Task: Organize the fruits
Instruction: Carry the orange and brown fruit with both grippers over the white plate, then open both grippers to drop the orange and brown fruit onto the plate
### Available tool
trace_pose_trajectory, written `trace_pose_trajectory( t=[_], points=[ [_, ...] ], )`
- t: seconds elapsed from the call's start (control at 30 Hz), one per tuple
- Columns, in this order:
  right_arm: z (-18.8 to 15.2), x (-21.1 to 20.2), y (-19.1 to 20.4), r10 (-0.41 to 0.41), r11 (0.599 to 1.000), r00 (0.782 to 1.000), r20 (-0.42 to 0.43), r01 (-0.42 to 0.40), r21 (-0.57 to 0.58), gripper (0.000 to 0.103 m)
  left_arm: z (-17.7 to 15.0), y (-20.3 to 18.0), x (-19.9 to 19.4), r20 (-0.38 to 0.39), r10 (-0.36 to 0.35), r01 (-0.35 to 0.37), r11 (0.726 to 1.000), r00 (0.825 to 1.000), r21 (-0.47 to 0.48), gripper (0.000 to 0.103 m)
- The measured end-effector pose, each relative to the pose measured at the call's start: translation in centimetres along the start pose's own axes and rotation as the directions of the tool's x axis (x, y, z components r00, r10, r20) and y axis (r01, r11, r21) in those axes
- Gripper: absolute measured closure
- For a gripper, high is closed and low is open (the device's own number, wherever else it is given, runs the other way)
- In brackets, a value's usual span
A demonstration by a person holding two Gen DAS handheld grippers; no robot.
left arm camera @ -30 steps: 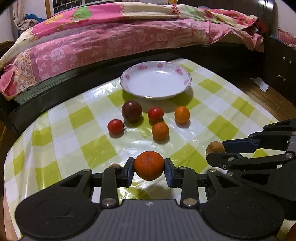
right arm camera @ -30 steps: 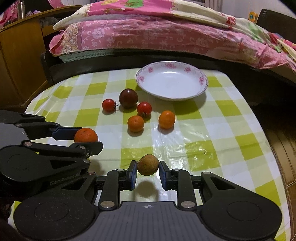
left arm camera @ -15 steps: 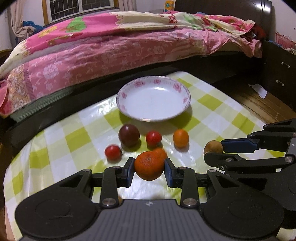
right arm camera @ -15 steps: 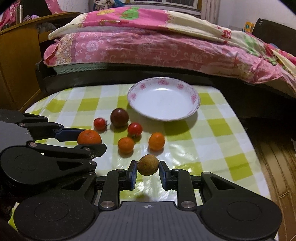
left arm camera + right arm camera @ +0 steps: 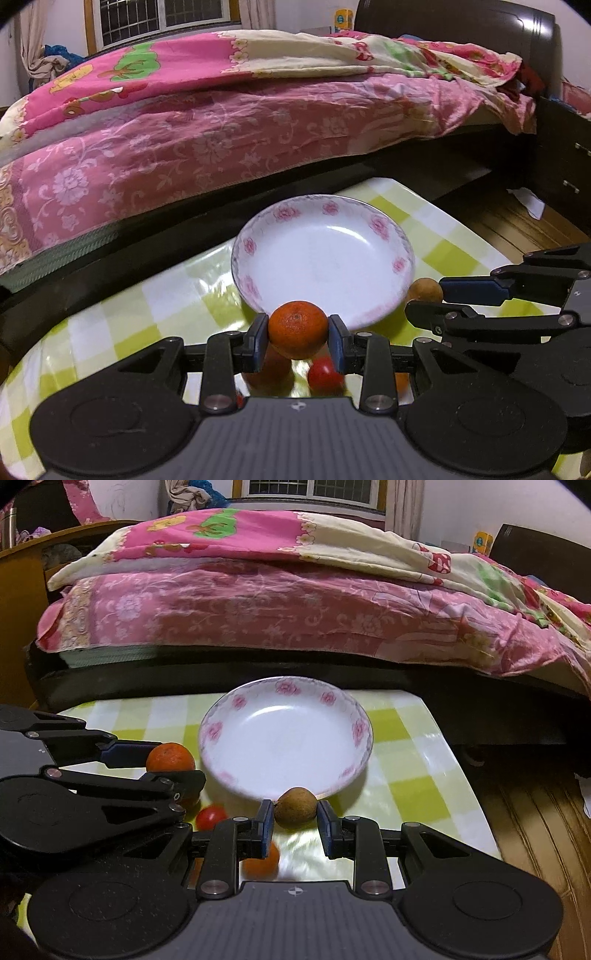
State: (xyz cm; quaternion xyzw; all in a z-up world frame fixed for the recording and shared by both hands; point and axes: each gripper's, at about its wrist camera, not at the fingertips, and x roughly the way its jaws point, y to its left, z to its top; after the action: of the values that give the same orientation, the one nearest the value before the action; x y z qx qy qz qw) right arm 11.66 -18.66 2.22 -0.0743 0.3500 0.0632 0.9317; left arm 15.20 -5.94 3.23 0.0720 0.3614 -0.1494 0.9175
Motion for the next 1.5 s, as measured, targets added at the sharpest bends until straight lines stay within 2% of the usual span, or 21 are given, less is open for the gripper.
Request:
trace_pose_trajectory(
  t=[0.2,0.5,0.73,1.2,1.27,1.5],
  points=[
    [1.7,3.1,-0.7,0.004,1.000,1.000,0.010,-0.004,-0.014,0.081,1.3,0.9,3.3,-0.030,-0.003,0.003,1.000,1.000,-0.017,0.061],
    [2.4,6.7,-2.2,0.016,1.000,1.000,-0.002,-0.016,0.001,0.081,1.3,0.5,6.4,-0.061,-0.009,0.009,1.000,0.998,0.007,0.062],
    [2.6,8.0,-2.6,0.045,0.999,0.999,-0.008,-0.045,0.009,0.079,1.6,0.8,7.0,-0.062,-0.006,0.006,1.000,0.998,0.002,0.062],
    [2.7,8.1,-3.0,0.059,0.998,0.998,0.002,-0.059,0.024,0.075,1.8,0.8,7.2,-0.065,-0.003,0.002,1.000,0.998,-0.006,0.061],
    [2.7,8.1,-3.1,0.050,0.998,0.999,0.003,-0.050,0.028,0.069,1.8,0.9,7.1,-0.063,-0.008,0.007,1.000,0.998,-0.012,0.060],
    [2.7,8.0,-3.7,0.050,0.998,0.999,0.013,-0.051,0.042,0.066,2.2,1.1,6.5,-0.039,-0.014,0.013,1.000,0.999,-0.024,0.055]
  ],
)
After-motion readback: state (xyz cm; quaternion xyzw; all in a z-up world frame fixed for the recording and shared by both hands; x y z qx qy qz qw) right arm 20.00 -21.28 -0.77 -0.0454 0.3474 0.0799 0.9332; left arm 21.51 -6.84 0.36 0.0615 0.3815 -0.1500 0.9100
